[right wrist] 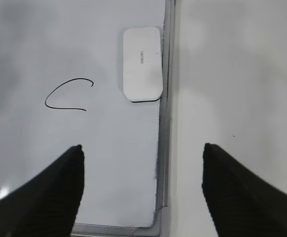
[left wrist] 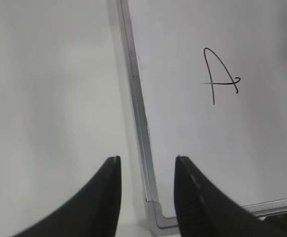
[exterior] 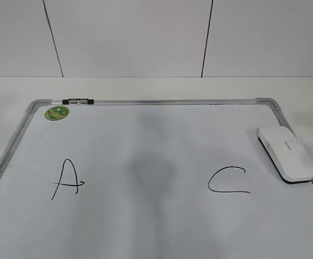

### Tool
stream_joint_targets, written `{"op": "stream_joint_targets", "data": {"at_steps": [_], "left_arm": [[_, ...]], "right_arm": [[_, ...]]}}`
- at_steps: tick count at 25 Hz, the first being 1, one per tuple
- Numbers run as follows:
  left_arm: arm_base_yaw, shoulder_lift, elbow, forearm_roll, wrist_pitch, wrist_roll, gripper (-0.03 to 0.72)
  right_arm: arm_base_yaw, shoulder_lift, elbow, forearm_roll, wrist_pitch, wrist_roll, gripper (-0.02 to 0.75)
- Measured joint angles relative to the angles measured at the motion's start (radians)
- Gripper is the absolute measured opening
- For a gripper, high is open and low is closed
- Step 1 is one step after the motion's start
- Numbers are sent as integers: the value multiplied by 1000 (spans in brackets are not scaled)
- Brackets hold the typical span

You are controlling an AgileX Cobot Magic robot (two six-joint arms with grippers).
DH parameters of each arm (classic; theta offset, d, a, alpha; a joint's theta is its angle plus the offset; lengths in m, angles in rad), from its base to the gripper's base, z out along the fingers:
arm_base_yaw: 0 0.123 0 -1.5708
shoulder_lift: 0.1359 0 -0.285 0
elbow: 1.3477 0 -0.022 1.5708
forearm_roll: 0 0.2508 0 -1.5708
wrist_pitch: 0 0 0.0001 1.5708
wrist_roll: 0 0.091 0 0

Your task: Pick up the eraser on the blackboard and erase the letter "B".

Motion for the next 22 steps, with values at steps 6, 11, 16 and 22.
{"op": "stream_joint_targets", "data": {"at_steps": [6,11,16,22], "left_arm": [[0,-292,107,-9,7,0,267],[0,-573,259,-15,13,0,254],[0,-800,368,-15,13,0,244],[0,-885,447,-15,-15,0,244]], "right_arm": [[0,-238,205,-51,-42,-2,572],[0,-357,335,-53,-57,-2,572],[0,-503,360,-53,-79,-15,572],[0,-642,366,-44,-49,-32,572]]}}
